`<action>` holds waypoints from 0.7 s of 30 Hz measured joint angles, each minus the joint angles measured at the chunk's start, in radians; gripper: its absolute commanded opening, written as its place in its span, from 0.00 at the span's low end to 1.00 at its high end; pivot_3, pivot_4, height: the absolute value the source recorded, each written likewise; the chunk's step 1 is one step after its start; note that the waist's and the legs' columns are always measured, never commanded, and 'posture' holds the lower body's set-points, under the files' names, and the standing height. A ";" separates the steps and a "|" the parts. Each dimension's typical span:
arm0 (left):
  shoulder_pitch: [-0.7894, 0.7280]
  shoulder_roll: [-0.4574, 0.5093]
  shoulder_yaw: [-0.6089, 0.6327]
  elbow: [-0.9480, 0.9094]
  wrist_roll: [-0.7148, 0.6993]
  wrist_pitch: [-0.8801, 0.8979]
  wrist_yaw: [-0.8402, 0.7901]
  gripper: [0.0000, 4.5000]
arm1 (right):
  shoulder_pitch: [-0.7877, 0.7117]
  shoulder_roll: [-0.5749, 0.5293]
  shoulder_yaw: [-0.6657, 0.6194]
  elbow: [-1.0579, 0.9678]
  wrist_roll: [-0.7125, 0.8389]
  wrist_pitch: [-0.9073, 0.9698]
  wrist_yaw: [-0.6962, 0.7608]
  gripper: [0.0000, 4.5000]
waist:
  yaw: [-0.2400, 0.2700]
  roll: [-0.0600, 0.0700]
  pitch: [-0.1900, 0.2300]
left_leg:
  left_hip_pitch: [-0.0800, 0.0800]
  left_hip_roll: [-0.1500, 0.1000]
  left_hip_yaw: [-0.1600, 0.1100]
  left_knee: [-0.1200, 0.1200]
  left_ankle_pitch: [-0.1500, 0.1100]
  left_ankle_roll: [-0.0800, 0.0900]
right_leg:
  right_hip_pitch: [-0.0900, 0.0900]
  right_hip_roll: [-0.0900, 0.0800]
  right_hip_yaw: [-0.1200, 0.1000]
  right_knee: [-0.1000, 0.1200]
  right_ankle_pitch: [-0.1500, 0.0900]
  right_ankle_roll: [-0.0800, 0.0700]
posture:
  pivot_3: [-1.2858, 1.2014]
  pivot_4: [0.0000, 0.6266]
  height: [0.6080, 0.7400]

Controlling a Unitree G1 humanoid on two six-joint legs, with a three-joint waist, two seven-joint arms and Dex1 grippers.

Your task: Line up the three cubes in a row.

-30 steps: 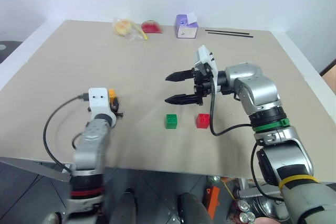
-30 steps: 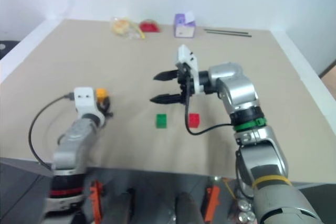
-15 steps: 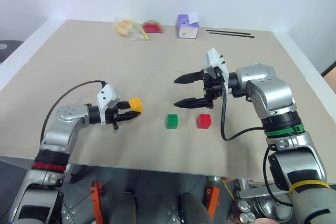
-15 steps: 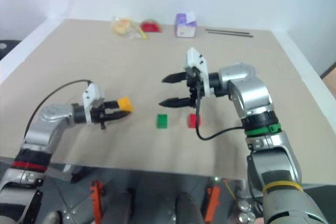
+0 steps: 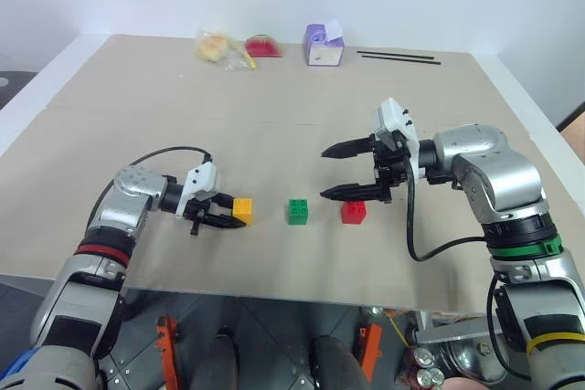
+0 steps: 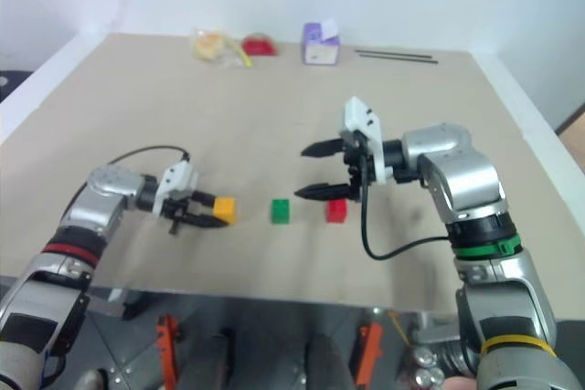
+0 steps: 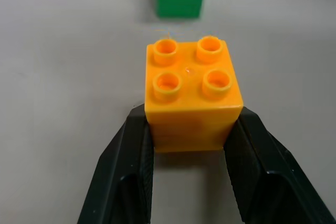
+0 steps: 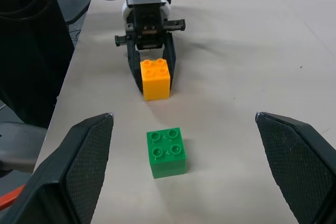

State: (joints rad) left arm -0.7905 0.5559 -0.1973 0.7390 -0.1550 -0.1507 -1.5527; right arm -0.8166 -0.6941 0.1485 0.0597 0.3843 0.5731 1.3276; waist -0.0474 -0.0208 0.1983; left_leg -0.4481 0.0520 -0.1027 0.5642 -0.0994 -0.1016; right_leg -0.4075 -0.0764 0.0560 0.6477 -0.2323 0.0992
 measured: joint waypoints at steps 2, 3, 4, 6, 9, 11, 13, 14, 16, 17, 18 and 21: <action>-0.017 -0.002 -0.002 0.021 0.014 -0.009 -0.007 0.29 | 0.000 0.000 0.000 -0.009 0.005 0.005 -0.004 1.00 | 0.000 0.000 0.000 | 0.000 0.000 0.000 0.000 0.000 0.000 | 0.000 0.000 0.000 0.000 0.000 0.000 | 0.52 0.24 1.00; -0.022 -0.005 -0.002 0.029 0.017 -0.014 -0.010 0.29 | 0.000 -0.001 0.000 -0.010 0.006 0.007 -0.006 1.00 | 0.000 0.000 0.000 | 0.000 0.000 0.000 0.000 0.000 0.000 | 0.000 0.000 0.000 0.000 0.000 0.000 | 0.52 0.24 1.00; -0.023 -0.006 -0.002 0.031 0.019 -0.018 -0.011 0.29 | 0.000 -0.002 0.000 -0.011 0.007 0.007 -0.008 1.00 | 0.000 0.000 0.000 | 0.000 0.000 0.000 0.000 0.000 0.000 | 0.000 0.000 0.000 0.000 0.000 0.000 | 0.52 0.24 1.00; -0.027 -0.010 -0.002 0.040 0.022 -0.028 -0.014 0.29 | 0.001 -0.002 0.000 -0.013 0.009 0.009 -0.014 1.00 | 0.000 0.000 0.000 | 0.000 0.000 0.000 0.000 0.000 0.000 | 0.000 0.000 0.000 0.000 0.000 0.000 | 0.52 0.24 1.00; -0.031 -0.016 -0.001 0.045 0.028 -0.038 -0.013 0.53 | 0.005 -0.003 0.000 -0.019 0.016 0.012 -0.019 1.00 | 0.001 0.000 0.000 | 0.000 0.000 0.000 0.000 0.000 0.000 | 0.000 0.000 0.000 0.000 0.000 0.001 | 0.52 0.24 1.00; -0.031 -0.020 -0.002 0.056 0.037 -0.043 -0.017 0.67 | 0.006 -0.005 0.000 -0.019 0.019 0.013 -0.020 1.00 | 0.001 0.000 0.000 | 0.000 0.000 0.000 0.000 0.000 0.000 | 0.000 0.000 0.000 0.000 0.000 0.001 | 0.52 0.24 1.00; -0.030 -0.020 -0.003 0.057 0.040 -0.049 -0.033 0.81 | 0.006 -0.011 0.000 -0.019 0.022 0.012 -0.021 1.00 | 0.002 0.000 0.000 | 0.000 0.000 0.000 0.000 0.000 0.000 | 0.000 0.000 0.000 0.000 0.000 0.001 | 0.52 0.24 1.00; -0.030 -0.019 -0.004 0.057 0.040 -0.050 -0.042 0.89 | 0.006 -0.012 0.000 -0.019 0.022 0.012 -0.021 1.00 | 0.002 0.000 0.000 | 0.000 0.000 0.000 0.000 0.000 0.001 | 0.000 0.000 0.000 0.000 0.001 0.000 | 0.52 0.24 1.00; -0.029 -0.019 -0.004 0.057 0.040 -0.049 -0.053 0.99 | 0.006 -0.012 0.000 -0.019 0.023 0.012 -0.021 1.00 | 0.003 0.000 0.000 | 0.000 0.000 0.000 0.001 0.002 0.002 | 0.001 0.000 0.000 0.000 0.002 -0.001 | 0.52 0.24 1.00; -0.028 -0.019 -0.004 0.056 0.039 -0.048 -0.056 0.99 | 0.006 -0.011 0.000 -0.019 0.023 0.012 -0.021 1.00 | 0.003 0.000 0.000 | 0.000 0.000 0.000 0.001 0.002 0.003 | 0.001 0.000 0.000 0.000 0.003 -0.001 | 0.52 0.24 1.00; -0.028 -0.020 -0.003 0.055 0.038 -0.047 -0.055 0.99 | 0.006 -0.011 0.000 -0.019 0.023 0.012 -0.021 1.00 | 0.002 0.000 0.000 | 0.000 0.000 0.000 0.001 0.003 0.003 | 0.001 0.000 0.000 0.000 0.003 -0.002 | 0.52 0.24 1.00; -0.025 -0.019 -0.001 0.050 0.038 -0.037 -0.052 0.99 | 0.006 -0.011 0.000 -0.018 0.023 0.010 -0.021 1.00 | 0.001 0.000 0.000 | 0.000 0.000 0.000 0.001 0.004 0.005 | 0.000 0.000 0.000 0.000 0.005 -0.003 | 0.52 0.24 1.00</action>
State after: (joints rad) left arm -0.8157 0.5368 -0.1984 0.7888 -0.1169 -0.1879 -1.6044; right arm -0.8107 -0.7055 0.1481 0.0414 0.4072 0.5829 1.3066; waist -0.0464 -0.0207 0.1983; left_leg -0.4481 0.0519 -0.1027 0.5655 -0.0951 -0.0970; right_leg -0.4070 -0.0764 0.0560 0.6481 -0.2275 0.0959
